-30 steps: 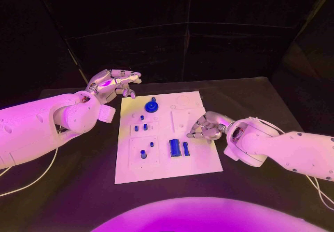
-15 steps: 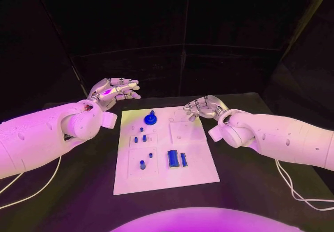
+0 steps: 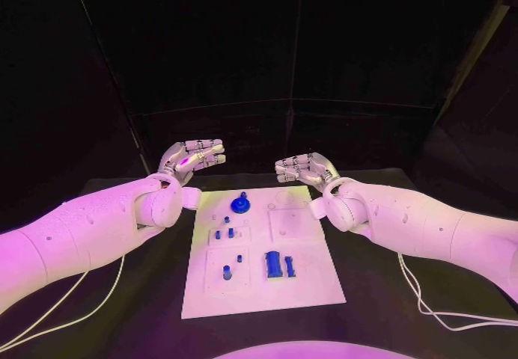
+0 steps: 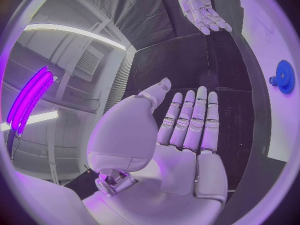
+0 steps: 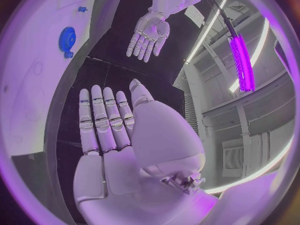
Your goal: Assemble the parts on the task board
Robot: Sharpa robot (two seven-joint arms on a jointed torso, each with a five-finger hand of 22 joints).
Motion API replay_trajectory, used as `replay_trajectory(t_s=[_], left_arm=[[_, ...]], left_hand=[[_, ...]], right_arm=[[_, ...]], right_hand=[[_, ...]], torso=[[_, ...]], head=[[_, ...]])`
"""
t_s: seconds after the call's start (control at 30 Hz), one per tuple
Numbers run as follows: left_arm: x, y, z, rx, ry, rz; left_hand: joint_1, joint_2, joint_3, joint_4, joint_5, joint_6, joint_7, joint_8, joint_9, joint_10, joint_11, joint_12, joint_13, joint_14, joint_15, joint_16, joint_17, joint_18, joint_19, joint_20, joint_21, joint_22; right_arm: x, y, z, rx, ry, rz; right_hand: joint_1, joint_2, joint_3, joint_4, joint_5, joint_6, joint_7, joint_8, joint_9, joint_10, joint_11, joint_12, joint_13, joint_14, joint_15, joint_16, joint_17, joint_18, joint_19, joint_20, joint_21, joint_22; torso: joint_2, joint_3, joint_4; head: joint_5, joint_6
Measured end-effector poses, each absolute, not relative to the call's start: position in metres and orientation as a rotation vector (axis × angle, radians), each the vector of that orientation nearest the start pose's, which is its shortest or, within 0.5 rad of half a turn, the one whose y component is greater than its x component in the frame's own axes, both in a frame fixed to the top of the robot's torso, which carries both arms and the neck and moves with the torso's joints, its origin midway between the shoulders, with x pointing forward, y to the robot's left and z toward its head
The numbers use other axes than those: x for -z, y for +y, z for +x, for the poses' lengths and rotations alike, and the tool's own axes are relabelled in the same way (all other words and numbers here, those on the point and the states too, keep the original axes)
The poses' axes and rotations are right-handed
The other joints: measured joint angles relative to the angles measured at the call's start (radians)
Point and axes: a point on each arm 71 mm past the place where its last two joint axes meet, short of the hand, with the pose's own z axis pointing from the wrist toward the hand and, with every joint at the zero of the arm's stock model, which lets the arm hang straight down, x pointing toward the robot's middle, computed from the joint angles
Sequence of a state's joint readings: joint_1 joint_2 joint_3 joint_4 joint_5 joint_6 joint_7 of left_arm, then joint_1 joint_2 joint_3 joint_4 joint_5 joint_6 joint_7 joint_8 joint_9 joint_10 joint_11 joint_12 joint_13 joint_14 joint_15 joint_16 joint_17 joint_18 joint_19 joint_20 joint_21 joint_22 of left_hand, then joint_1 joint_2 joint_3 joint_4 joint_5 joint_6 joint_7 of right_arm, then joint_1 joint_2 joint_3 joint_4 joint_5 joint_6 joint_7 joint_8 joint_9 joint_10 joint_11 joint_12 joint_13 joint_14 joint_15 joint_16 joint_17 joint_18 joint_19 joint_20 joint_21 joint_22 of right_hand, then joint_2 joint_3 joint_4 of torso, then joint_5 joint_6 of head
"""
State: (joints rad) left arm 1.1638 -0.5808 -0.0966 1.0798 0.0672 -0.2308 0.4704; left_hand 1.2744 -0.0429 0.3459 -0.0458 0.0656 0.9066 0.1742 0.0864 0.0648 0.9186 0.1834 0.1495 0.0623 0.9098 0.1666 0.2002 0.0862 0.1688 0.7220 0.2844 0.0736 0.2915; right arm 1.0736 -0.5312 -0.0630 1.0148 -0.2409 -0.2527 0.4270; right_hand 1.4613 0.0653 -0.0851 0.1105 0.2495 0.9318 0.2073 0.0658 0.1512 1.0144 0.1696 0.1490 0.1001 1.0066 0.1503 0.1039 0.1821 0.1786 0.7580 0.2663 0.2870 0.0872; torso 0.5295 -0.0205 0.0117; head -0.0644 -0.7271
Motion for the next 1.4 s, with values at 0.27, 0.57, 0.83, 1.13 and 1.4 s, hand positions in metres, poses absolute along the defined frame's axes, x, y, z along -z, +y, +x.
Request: replay_trajectory(t_s=[0.27, 0.57, 0.83, 1.13, 1.4], left_arm=[[0.244, 0.207, 0.546, 1.432, 1.340, -1.203], [0.244, 0.198, 0.522, 1.443, 1.342, -1.235], [0.237, 0.189, 0.482, 1.386, 1.316, -1.262], [0.229, 0.189, 0.462, 1.282, 1.266, -1.256], [0.228, 0.192, 0.461, 1.240, 1.246, -1.247]], left_hand=[[-0.199, 0.024, -0.064, 0.023, -0.028, -0.126, -0.030, -0.045, -0.030, -0.134, -0.030, -0.035, -0.029, -0.139, -0.026, -0.051, -0.044, -0.001, -0.118, -0.042, -0.037, -0.057], [-0.531, 0.039, -0.151, 0.041, -0.053, -0.368, -0.075, -0.074, -0.057, -0.377, -0.078, -0.099, -0.055, -0.378, -0.069, -0.097, -0.077, -0.040, -0.305, -0.117, -0.060, -0.129], [-0.741, 0.042, -0.207, 0.044, -0.058, -0.520, -0.142, -0.079, -0.062, -0.530, -0.140, -0.134, -0.059, -0.528, -0.137, -0.163, -0.083, -0.072, -0.423, -0.164, -0.066, -0.175], [-0.910, 0.043, -0.248, 0.047, -0.062, -0.641, -0.167, -0.082, -0.063, -0.652, -0.175, -0.142, -0.061, -0.649, -0.160, -0.189, -0.085, -0.132, -0.520, -0.225, -0.070, -0.243], [-1.012, 0.043, -0.315, 0.047, -0.062, -0.717, -0.172, -0.082, -0.064, -0.727, -0.181, -0.142, -0.061, -0.723, -0.165, -0.193, -0.084, -0.147, -0.575, -0.271, -0.070, -0.279]], right_arm=[[0.278, -0.191, 0.536, -1.351, 1.524, 0.947], [0.267, -0.187, 0.518, -1.383, 1.489, 0.982], [0.243, -0.184, 0.486, -1.381, 1.386, 1.076], [0.227, -0.187, 0.463, -1.303, 1.284, 1.172], [0.226, -0.190, 0.461, -1.253, 1.251, 1.204]], right_hand=[[-0.240, -0.028, 0.047, -0.062, -0.043, -0.144, -0.031, -0.032, -0.044, -0.158, -0.023, -0.031, -0.062, -0.163, -0.017, -0.064, -0.059, -0.010, -0.109, -0.030, -0.068, -0.049], [-0.620, -0.057, 0.075, -0.096, -0.107, -0.389, -0.085, -0.055, -0.114, -0.424, -0.069, -0.097, -0.092, -0.426, -0.065, -0.090, -0.119, -0.055, -0.311, -0.103, -0.137, -0.079], [-0.856, -0.063, 0.082, -0.103, -0.147, -0.541, -0.134, -0.058, -0.141, -0.590, -0.135, -0.132, -0.097, -0.588, -0.127, -0.095, -0.165, -0.071, -0.436, -0.149, -0.179, -0.085], [-1.045, -0.065, 0.085, -0.105, -0.218, -0.663, -0.191, -0.062, -0.148, -0.722, -0.161, -0.142, -0.099, -0.720, -0.145, -0.099, -0.178, -0.141, -0.537, -0.212, -0.250, -0.086], [-1.162, -0.065, 0.085, -0.105, -0.239, -0.739, -0.203, -0.062, -0.149, -0.804, -0.168, -0.142, -0.099, -0.800, -0.150, -0.099, -0.180, -0.156, -0.597, -0.254, -0.276, -0.086]], torso=[[-0.003, 0.0039, 0.0041], [0.004, 0.0102, -0.0030], [0.012, 0.0184, -0.0097], [0.014, 0.0202, -0.0114], [0.015, 0.0205, -0.0116]], head=[[0.007, 0.012], [0.038, 0.075], [0.062, 0.123], [0.065, 0.127], [0.065, 0.127]])
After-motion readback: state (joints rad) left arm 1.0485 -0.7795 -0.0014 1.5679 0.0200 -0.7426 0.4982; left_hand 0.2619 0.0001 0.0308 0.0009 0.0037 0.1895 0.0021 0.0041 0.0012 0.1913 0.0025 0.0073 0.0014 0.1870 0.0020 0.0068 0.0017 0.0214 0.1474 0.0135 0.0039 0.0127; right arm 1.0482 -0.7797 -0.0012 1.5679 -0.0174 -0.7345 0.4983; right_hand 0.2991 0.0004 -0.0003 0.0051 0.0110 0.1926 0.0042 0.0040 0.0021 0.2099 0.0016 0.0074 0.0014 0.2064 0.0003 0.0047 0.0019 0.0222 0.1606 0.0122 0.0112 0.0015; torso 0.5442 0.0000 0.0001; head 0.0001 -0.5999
